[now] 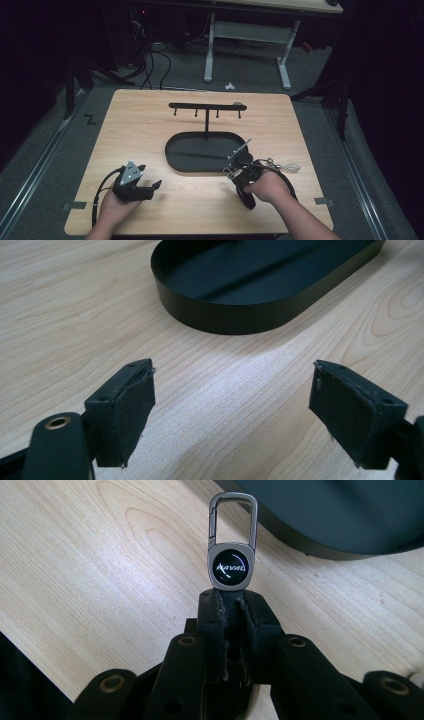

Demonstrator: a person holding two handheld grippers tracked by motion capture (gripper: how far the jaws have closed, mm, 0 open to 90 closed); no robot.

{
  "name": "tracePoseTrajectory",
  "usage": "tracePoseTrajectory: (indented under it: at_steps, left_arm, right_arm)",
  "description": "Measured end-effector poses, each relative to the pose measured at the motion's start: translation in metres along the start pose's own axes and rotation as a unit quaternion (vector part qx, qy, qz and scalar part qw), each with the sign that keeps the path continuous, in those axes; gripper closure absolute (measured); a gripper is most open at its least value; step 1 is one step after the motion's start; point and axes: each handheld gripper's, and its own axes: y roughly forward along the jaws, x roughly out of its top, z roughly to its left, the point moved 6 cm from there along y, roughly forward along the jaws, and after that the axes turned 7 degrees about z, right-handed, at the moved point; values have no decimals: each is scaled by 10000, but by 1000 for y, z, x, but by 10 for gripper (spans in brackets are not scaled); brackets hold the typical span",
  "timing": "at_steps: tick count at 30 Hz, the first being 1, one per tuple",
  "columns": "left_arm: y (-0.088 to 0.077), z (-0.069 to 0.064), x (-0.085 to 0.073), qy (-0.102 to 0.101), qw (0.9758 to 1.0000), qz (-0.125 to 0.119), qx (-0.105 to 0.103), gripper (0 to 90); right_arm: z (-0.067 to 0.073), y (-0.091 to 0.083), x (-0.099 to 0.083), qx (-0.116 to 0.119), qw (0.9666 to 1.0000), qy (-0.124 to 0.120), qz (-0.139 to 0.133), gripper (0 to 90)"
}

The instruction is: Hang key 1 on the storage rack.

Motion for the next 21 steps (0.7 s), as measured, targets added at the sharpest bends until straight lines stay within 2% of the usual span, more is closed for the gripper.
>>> tracePoseTrajectory:
  at_steps: [16, 19, 21]
  left_arm:
    - [0, 0, 0, 2, 10000, -16, -11, 189]
    - [0, 0, 0, 9, 10000, -11, 0, 189]
    - [0, 0, 0, 8, 10000, -17, 1, 189]
  right_arm:
    - [-5, -16, 4, -143, 9999, -8, -93, 807]
    - [-4, -21, 4, -155, 9998, 128, -88, 807]
    - [-6, -24, 5, -179, 9997, 47, -143, 807]
